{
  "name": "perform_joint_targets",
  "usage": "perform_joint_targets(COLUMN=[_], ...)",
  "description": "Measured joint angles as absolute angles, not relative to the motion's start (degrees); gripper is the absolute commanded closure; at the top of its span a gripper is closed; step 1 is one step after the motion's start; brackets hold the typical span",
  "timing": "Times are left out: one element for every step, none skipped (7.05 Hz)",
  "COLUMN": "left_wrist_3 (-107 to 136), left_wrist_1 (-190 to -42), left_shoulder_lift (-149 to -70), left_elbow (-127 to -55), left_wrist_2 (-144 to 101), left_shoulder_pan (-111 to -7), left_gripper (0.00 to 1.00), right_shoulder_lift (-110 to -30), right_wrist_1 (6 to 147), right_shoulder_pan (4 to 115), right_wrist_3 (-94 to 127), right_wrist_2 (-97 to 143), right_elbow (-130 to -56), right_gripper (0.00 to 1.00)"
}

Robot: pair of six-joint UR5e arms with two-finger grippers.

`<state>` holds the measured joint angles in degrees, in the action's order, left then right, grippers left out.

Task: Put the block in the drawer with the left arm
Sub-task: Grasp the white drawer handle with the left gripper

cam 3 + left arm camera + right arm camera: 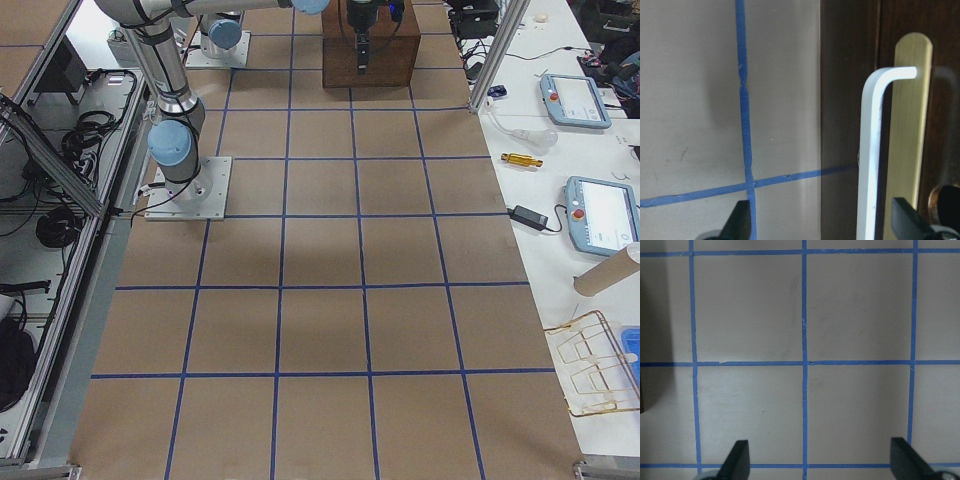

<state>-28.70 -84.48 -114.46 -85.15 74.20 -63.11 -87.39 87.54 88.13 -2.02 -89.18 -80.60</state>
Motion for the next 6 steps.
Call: perform_joint_targets(left_wrist_3=[-28.47,-28.09,-27.86,-27.77,-27.77,-27.79], left_wrist_1=[-83.92,-82.69,-81.69,-81.26,-81.09,-80.89], left_shoulder_lift=[-114.76,-114.89,-114.92,-114.95,-114.94,-114.95], left_elbow=[-85.63,-86.54,-87.29,-87.62,-87.74,-87.77], left_wrist_2=[74.13,74.1,74.07,74.05,74.07,74.11], left_shoulder_pan=[-63.11,-63.11,-63.12,-63.16,-63.18,-63.18], left_gripper=[0.01,0.01,0.01,0.01,0.01,0.01], right_shoulder_lift=[-87.38,-87.37,-87.37,-87.38,-87.41,-87.42], right_wrist_1=[87.54,87.54,87.54,87.54,87.54,87.54], right_shoulder_pan=[88.13,88.12,88.13,88.14,88.15,88.14], right_wrist_3=[-2.02,-2.02,-2.02,-2.02,-2.02,-2.02], right_wrist_2=[-89.2,-89.21,-89.19,-89.15,-89.13,-89.14], right_elbow=[-80.6,-80.6,-80.6,-80.6,-80.6,-80.6], right_gripper=[0.0,0.0,0.0,0.0,0.0,0.0])
